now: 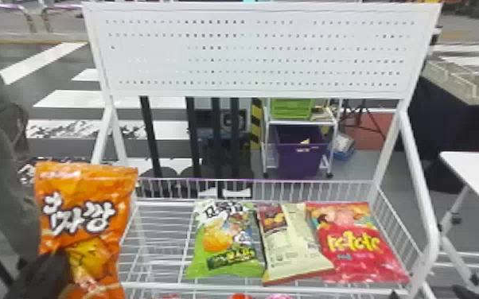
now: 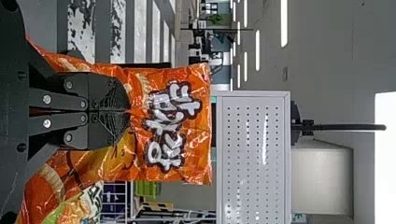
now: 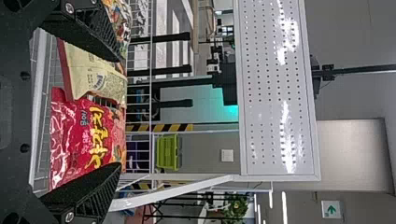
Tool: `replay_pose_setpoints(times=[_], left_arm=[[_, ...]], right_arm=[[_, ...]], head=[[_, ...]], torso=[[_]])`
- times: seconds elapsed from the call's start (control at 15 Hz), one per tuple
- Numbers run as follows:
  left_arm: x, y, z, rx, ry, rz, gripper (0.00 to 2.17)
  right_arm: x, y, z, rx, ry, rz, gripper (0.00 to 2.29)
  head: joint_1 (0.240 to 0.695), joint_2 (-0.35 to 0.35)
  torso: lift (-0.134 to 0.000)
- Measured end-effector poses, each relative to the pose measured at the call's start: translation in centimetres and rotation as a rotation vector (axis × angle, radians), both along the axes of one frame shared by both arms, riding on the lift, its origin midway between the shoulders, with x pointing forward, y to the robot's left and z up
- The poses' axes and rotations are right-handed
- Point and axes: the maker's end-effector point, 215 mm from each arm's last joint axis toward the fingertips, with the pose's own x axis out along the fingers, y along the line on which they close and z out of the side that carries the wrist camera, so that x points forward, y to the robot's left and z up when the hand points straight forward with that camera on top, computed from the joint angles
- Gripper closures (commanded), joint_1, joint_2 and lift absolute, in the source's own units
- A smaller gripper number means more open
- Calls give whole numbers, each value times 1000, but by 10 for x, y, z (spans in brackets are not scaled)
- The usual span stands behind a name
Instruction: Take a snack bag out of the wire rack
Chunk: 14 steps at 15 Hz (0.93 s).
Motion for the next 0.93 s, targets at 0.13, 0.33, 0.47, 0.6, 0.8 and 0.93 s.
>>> replay_pose_setpoints(times=[0.13,0.33,0.47,0.6,0.8,0.93], left_arm=[[0,0,0,-1,-1,1,1956],[-1,0,0,-2,-2,0,1956],[-1,-1,1,-3,-4,-1,1956],[-1,-2,2,-4,-5,-3,1956],[-1,-3,0,-7,-2,-5,1956],[0,-5,0,-11,-2,-8,1956]], right_arm=[[0,0,0,-1,0,1,97],[0,0,0,-2,1,1,97],[0,0,0,-2,1,1,97],[0,0,0,-2,1,1,97],[11,-6,-15,-4,28,-33,97],[41,2,-39,1,68,-41,97]], head=[[499,0],[499,0],[499,0],[499,0],[499,0],[499,0]], torso=[[0],[0],[0],[0],[0],[0]])
